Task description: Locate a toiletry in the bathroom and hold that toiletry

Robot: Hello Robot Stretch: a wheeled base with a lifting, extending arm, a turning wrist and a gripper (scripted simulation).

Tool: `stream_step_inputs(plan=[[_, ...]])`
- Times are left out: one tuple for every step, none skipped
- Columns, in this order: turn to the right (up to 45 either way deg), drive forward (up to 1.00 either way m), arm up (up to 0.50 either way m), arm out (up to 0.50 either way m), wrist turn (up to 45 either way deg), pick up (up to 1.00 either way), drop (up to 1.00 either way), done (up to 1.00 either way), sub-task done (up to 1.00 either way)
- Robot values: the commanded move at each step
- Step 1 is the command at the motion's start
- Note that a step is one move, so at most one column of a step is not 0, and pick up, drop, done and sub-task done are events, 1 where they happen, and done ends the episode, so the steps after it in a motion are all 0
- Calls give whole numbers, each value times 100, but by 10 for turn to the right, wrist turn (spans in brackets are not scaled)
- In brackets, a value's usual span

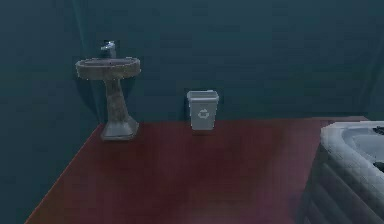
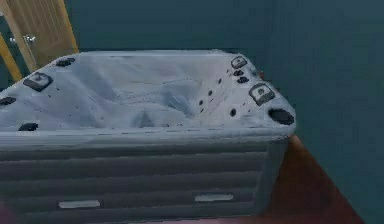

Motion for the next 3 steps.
stream_step_inputs(plan=[[0,60,0,0,0,0,0,0,0],[-60,0,0,0,0,0,0,0,0],[0,100,0,0,0,0,0,0,0]])
